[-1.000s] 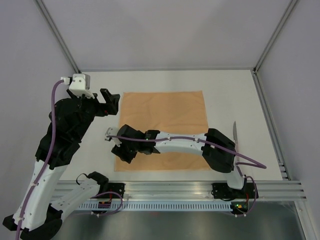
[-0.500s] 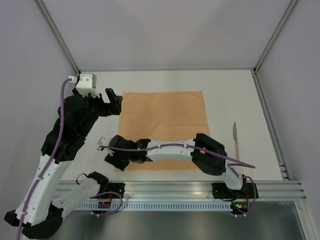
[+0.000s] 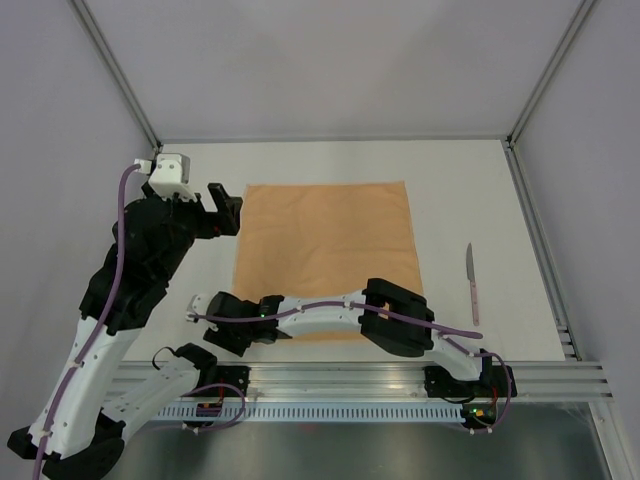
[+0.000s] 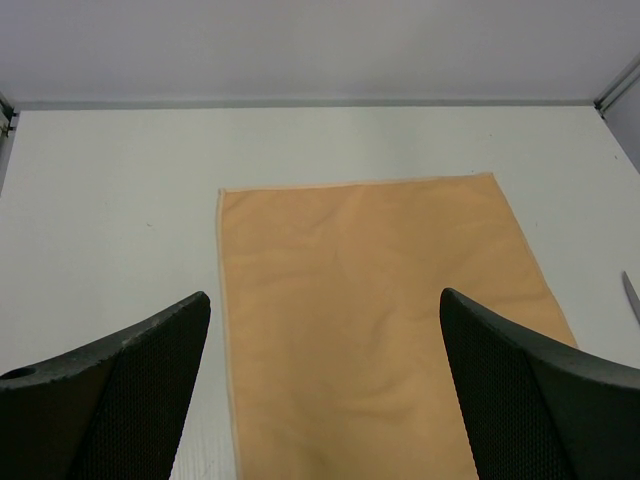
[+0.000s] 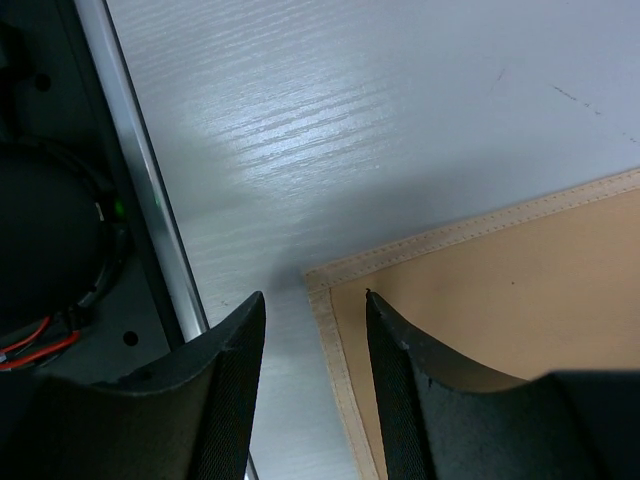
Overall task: Fold the napkin, place the utensils inside, and roll it up
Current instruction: Fold the napkin at the center of the board.
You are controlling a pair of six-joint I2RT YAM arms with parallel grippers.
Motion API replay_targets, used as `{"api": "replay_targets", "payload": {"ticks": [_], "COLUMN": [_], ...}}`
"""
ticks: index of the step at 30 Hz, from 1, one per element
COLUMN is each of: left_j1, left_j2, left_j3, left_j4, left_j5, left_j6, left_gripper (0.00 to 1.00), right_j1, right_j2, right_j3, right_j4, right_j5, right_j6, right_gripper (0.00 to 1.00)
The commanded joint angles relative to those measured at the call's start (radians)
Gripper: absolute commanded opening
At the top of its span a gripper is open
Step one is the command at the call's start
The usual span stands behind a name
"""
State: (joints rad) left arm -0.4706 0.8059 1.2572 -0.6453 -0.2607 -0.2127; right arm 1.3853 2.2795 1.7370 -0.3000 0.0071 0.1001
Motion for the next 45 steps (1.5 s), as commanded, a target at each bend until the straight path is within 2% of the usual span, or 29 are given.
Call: {"api": "replay_targets", "payload": {"ticks": [1, 19, 23, 34, 40, 45], "left_j1": [0.004, 0.006, 0.006, 0.004, 0.006, 0.006], "left_j2": [-0.007, -0.036, -0.036, -0.040, -0.040, -0.037], "left_j3": [-0.008, -0.053, -0.058, -0.068, -0.067, -0.064], "left_j4": [-0.001, 0.003, 0.004, 0.013, 0.015, 0.021], "left_j5": [-0.009, -0.009, -0.009, -0.011, -0.009, -0.009], "left_j6": [-0.039, -0.047, -0.045, -0.042, -0.044, -0.047], "left_gripper": [1.00, 1.00, 1.00, 1.00, 1.00, 1.00], "right_j1": [0.012, 0.011, 0.012, 0.009, -0.005, -0.020], "right_j2": [0.018, 0.071, 0.074, 0.022, -0.015, -0.063], "right_j3": [0.058, 0.067, 0.068, 0.085, 0.087, 0.087], "right_j4": [-0.005, -0.017, -0.018, -0.039, -0.050, -0.056], "right_j5": [0.054, 0.088, 0.103, 0.126, 0.126, 0.105], "right_j6": [-0.011, -0.036, -0.045, -0.069, -0.071, -0.066], "right_gripper": [0.51, 0.49, 0.40, 0.28, 0.14, 0.11]}}
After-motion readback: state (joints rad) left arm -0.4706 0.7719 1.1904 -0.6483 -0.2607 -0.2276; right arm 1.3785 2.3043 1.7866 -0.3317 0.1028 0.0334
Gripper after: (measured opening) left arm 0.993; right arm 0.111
